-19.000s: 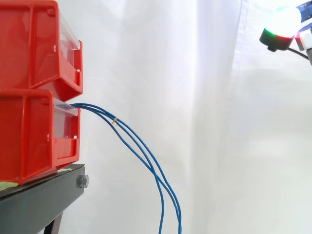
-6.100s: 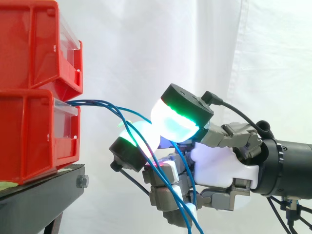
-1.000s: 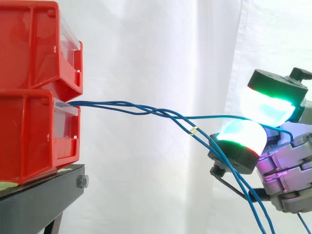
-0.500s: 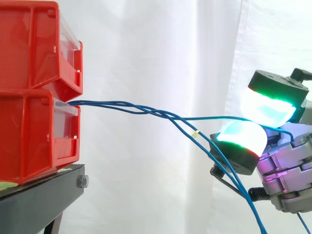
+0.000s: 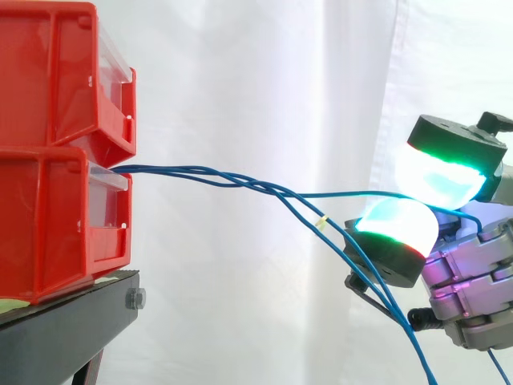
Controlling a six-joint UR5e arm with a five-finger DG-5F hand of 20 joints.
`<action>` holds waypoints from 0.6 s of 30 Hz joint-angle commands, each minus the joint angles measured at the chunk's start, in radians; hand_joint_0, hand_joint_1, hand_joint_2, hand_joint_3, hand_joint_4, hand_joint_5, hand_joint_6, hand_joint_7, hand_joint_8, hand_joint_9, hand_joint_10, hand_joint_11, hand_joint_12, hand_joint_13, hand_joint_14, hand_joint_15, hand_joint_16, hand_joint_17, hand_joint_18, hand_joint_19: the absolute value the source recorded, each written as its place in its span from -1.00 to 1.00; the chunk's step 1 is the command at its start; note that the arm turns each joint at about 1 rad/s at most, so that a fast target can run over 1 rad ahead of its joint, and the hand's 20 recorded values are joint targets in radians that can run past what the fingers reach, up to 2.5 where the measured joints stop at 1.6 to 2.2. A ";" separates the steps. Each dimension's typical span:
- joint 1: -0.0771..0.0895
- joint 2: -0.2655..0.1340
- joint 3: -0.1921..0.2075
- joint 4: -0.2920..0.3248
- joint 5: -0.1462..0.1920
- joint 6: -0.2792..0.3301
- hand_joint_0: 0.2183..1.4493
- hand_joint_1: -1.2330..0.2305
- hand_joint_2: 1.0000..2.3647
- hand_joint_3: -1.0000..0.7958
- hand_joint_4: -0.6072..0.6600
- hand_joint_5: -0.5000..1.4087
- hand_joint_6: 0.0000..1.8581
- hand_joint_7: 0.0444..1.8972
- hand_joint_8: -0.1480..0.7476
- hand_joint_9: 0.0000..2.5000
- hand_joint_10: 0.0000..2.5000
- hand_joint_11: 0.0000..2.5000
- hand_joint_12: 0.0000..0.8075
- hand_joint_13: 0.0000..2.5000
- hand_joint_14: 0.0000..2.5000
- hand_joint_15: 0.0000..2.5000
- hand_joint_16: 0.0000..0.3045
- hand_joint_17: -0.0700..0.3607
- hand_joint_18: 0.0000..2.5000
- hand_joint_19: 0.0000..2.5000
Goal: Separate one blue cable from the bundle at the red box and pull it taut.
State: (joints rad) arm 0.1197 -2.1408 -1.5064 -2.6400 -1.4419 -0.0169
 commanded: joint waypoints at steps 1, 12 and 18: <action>0.000 -0.001 0.000 0.000 0.000 0.000 -0.29 -0.36 -0.98 0.06 0.06 -0.60 -0.03 0.20 0.12 -0.15 0.98 0.15 0.07 -0.17 1.00 0.16 -0.62 -0.07 0.36 0.32; 0.000 0.001 0.000 0.000 0.000 0.000 -0.29 -0.37 -0.98 0.05 0.05 -0.60 -0.03 0.20 0.10 -0.16 0.97 0.16 0.05 -0.18 1.00 0.16 -0.63 -0.08 0.33 0.33; 0.000 0.001 0.000 0.000 0.000 0.000 -0.28 -0.37 -0.98 0.05 0.05 -0.60 -0.03 0.20 0.10 -0.16 0.97 0.16 0.05 -0.18 1.00 0.14 -0.64 -0.10 0.33 0.33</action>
State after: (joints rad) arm 0.1196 -2.1409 -1.5064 -2.6405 -1.4416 -0.0169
